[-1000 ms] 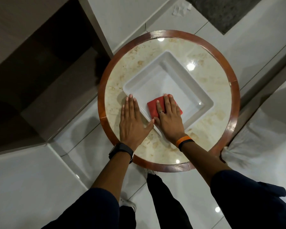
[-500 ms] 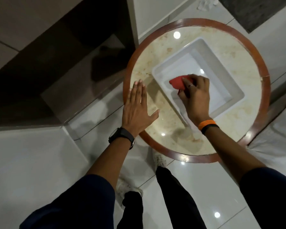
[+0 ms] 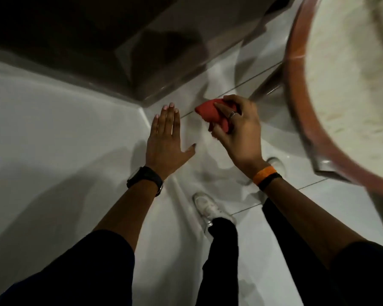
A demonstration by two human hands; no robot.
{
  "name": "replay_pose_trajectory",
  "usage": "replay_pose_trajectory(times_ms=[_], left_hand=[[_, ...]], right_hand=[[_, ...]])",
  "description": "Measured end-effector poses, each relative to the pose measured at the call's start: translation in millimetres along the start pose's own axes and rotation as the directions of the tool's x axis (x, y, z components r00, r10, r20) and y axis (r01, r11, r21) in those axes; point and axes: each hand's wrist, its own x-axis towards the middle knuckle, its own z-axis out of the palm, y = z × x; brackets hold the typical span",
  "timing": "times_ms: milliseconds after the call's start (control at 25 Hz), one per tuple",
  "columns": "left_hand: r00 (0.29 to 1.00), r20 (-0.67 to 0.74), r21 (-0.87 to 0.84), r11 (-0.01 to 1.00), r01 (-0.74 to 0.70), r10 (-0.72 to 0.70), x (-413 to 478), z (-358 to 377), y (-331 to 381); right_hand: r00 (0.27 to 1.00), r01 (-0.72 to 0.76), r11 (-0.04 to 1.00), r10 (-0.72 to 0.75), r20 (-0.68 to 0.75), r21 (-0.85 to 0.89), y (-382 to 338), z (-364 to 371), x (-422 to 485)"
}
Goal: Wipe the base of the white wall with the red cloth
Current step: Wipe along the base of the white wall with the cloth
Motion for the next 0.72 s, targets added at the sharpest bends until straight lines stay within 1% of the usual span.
replay_pose_trajectory(times_ms=[120,200,240,280,360,440,520,560,640,720], left_hand=[[0.970,0.243,0.099,0.994,-0.050,0.025,-13,86,-56],[0.922,0.386,0.166,0.981,-0.097,0.025,-5,137,-79],[0.896,0.444,0.202,0.973,-0.112,0.011,3,155,-85],[0.874,0.485,0.240,0.964,-0.115,-0.017,11,168,-91],[0.826,0.559,0.318,0.940,-0.127,-0.077,33,198,-99],[0.795,0.598,0.379,0.910,-0.168,-0.102,52,222,-105],[0.772,0.624,0.419,0.886,-0.200,-0.120,67,237,-108],[0.765,0.631,0.437,0.874,-0.211,-0.131,73,241,-108],[0.760,0.637,0.463,0.853,-0.241,-0.131,84,251,-108],[0.757,0.641,0.482,0.834,-0.270,-0.125,91,257,-109]], right_hand=[[0.969,-0.164,0.983,0.144,0.201,0.086,50,118,-19],[0.920,-0.268,0.955,0.215,0.327,0.124,91,185,-32],[0.888,-0.343,0.926,0.266,0.374,0.156,107,211,-38],[0.858,-0.412,0.891,0.310,0.410,0.190,120,234,-40],[0.807,-0.535,0.809,0.403,0.432,0.243,144,284,-44],[0.746,-0.646,0.676,0.461,0.481,0.354,157,328,-42],[0.703,-0.710,0.545,0.505,0.502,0.446,163,371,-34],[0.690,-0.723,0.523,0.515,0.508,0.452,163,391,-27],[0.685,-0.718,0.564,0.465,0.561,0.408,161,428,-10],[0.663,-0.683,0.661,0.381,0.645,0.312,157,455,4]])
